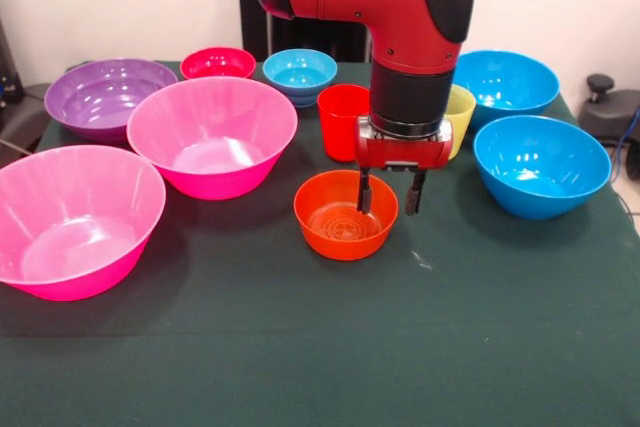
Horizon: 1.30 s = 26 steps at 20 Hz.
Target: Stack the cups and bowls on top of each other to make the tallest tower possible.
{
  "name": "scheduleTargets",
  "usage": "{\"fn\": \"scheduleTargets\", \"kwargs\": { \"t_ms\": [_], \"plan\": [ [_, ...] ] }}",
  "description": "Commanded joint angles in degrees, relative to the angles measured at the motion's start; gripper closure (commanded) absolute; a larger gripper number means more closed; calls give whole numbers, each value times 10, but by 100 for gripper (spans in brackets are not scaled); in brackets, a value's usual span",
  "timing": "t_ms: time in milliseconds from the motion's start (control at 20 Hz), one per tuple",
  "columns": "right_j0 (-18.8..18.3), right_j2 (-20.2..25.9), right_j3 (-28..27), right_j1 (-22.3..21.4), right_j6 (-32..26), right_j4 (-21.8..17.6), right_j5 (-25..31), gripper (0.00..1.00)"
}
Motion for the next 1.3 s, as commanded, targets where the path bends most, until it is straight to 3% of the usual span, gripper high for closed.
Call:
{"fn": "scheduleTargets", "kwargs": {
  "t_ms": [50,450,1050,1300],
  "plan": [
    [0,27,-26,15,10,-36,40,0],
    [4,29,-32,8,10,-30,53,0],
    [-10,60,-6,-45,0,-17,91,0],
    [-9,63,4,-86,-1,-13,116,0]
  ]
}}
